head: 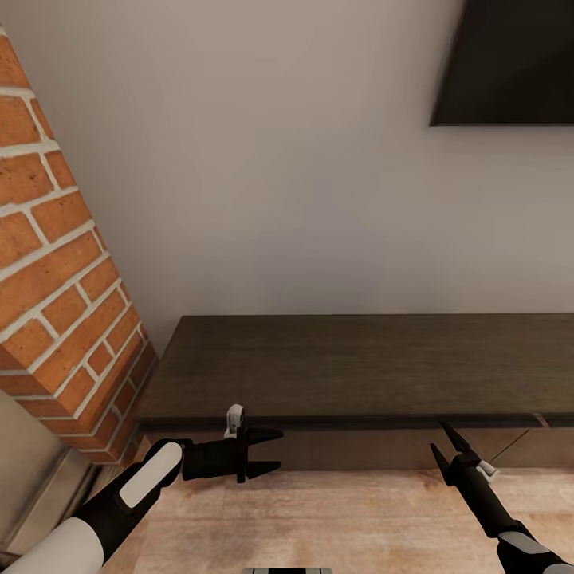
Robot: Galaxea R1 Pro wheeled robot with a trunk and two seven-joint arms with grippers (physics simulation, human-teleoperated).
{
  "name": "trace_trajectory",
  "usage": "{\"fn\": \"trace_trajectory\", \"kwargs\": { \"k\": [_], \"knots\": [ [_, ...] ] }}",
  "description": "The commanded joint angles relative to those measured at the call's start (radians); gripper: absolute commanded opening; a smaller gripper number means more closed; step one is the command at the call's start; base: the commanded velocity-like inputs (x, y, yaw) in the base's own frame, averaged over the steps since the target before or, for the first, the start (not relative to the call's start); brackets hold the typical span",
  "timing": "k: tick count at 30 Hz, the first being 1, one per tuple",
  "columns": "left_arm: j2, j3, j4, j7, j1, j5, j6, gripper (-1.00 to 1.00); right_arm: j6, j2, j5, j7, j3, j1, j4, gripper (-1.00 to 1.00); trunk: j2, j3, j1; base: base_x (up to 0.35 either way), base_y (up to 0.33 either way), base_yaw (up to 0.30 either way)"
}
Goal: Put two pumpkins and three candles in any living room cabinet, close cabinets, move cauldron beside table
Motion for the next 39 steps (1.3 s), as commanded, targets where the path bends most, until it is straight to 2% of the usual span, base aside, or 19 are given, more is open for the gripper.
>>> {"fn": "trace_trajectory", "kwargs": {
  "k": [1,39],
  "knots": [
    [0.001,-0.003,0.001,-0.006,-0.001,-0.001,0.0,1.0,0.011,0.0,-0.011,0.002,0.007,0.0,0.0,1.0,0.0,-0.001,0.0,0.002,0.001,0.0],
    [0.0,-0.003,0.001,-0.006,-0.001,-0.001,0.0,1.0,0.013,0.0,-0.009,0.001,0.009,0.0,-0.001,1.0,0.0,-0.001,0.0,0.014,0.012,0.0]
  ]
}}
